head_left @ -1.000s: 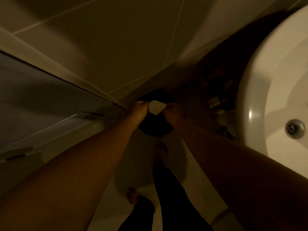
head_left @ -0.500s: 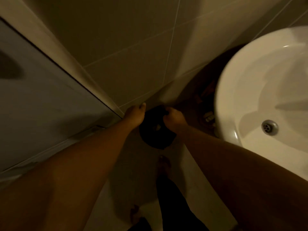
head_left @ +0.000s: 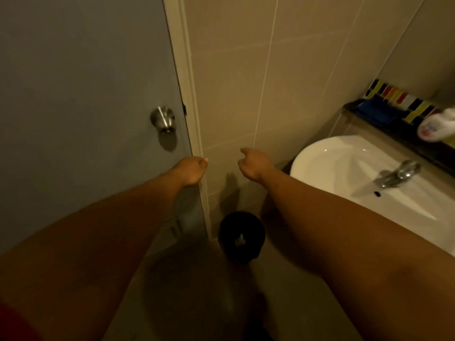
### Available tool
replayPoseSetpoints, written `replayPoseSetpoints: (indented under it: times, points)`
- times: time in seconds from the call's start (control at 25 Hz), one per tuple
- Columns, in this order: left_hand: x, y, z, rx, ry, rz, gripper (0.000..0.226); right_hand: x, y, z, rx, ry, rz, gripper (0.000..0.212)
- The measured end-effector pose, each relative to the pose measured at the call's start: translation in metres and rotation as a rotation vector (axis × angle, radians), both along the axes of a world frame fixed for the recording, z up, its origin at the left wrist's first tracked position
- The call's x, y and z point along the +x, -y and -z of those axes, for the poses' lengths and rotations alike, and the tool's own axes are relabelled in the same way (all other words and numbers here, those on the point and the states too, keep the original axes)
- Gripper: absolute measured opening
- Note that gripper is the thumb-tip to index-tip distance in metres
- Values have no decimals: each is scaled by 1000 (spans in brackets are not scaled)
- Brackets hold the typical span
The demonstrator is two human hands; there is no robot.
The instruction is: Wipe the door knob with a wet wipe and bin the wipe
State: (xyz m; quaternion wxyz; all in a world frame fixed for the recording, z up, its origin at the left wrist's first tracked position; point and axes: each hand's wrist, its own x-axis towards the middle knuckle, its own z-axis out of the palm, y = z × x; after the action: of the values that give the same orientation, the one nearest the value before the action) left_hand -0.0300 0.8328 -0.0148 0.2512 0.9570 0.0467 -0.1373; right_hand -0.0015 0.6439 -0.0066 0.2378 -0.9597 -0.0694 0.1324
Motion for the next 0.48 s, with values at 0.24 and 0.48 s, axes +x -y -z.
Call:
replayPoseSetpoints:
  times: [0.24, 0.48]
  points:
    - [-41, -15, -83, 7, 131, -43, 48, -23, -10, -79, -21, 165, -79, 55]
    - [-63, 14, -131, 48, 227, -103, 48, -41, 29, -118, -75, 227, -129, 57]
